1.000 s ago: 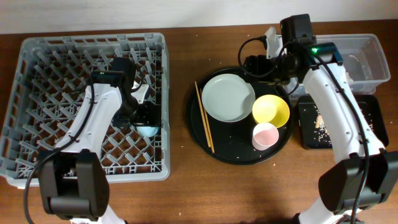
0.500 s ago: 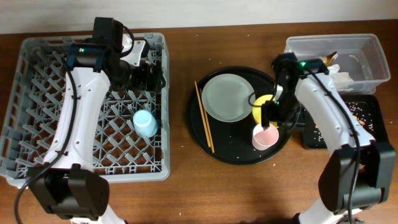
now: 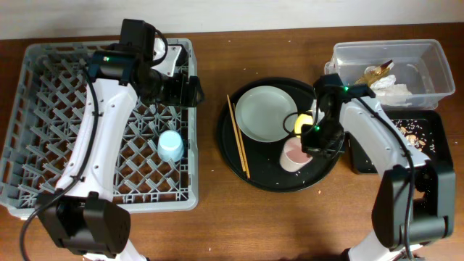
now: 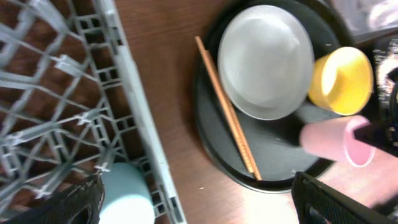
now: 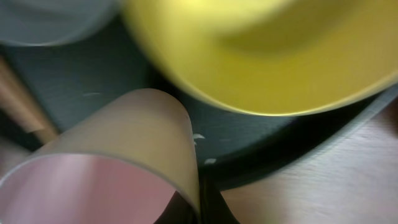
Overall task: Sort waste into correct bins and load items into the dishwasher rack
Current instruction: 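Grasp the pink cup with the right gripper and lift it, then hand the pink cup from the right gripper to the left gripper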
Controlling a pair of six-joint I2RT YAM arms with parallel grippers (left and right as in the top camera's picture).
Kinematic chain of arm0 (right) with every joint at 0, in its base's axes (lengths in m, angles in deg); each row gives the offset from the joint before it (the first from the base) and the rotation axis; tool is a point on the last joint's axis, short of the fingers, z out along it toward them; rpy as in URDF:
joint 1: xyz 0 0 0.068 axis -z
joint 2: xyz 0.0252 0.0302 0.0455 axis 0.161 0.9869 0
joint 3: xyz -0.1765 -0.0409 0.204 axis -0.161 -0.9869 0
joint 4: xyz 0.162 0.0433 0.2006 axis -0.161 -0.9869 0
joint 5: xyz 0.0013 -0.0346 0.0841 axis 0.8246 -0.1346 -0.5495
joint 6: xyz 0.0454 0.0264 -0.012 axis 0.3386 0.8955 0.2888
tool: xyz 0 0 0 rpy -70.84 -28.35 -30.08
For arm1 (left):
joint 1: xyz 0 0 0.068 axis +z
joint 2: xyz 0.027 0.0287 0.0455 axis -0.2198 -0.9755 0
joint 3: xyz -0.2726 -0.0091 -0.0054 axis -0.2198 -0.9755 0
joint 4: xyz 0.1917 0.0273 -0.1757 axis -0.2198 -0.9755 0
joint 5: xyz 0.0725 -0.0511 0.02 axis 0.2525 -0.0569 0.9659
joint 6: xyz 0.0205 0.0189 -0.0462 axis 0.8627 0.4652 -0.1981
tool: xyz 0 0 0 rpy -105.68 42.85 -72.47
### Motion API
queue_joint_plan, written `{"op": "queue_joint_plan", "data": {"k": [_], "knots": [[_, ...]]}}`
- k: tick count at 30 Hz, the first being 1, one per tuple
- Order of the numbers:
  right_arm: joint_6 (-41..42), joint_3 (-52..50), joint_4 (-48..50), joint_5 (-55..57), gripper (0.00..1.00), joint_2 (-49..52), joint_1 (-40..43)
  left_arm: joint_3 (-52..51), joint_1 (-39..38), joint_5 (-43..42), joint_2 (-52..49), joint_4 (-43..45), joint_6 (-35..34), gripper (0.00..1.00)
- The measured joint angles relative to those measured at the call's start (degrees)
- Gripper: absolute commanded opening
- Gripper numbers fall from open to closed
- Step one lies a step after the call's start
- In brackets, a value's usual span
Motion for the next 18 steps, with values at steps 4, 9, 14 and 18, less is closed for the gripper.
{"op": "queue_joint_plan", "data": {"k": [4,9,14,18], "knots": [[-3.08,6.73,8.59,-17.42,0.04,-9.14,1.86,0.50,5.14,-18.27,0.00,0.70,0.74,0.99],[4.11,8.13,46.64,-44.65,0.04,-9.35,0.31,0.94,10.64,-56.11,0.00,5.20,6.78,0.99],[11.65,7.72,61.27,-52.85,0.04,-7.91,-7.61,1.07,10.54,-66.25,0.00,6.21,7.82,0.99],[12.96,7.72,65.29,-53.59,0.04,-7.34,-9.35,1.07,8.74,-67.45,0.00,6.27,8.04,0.99]]}}
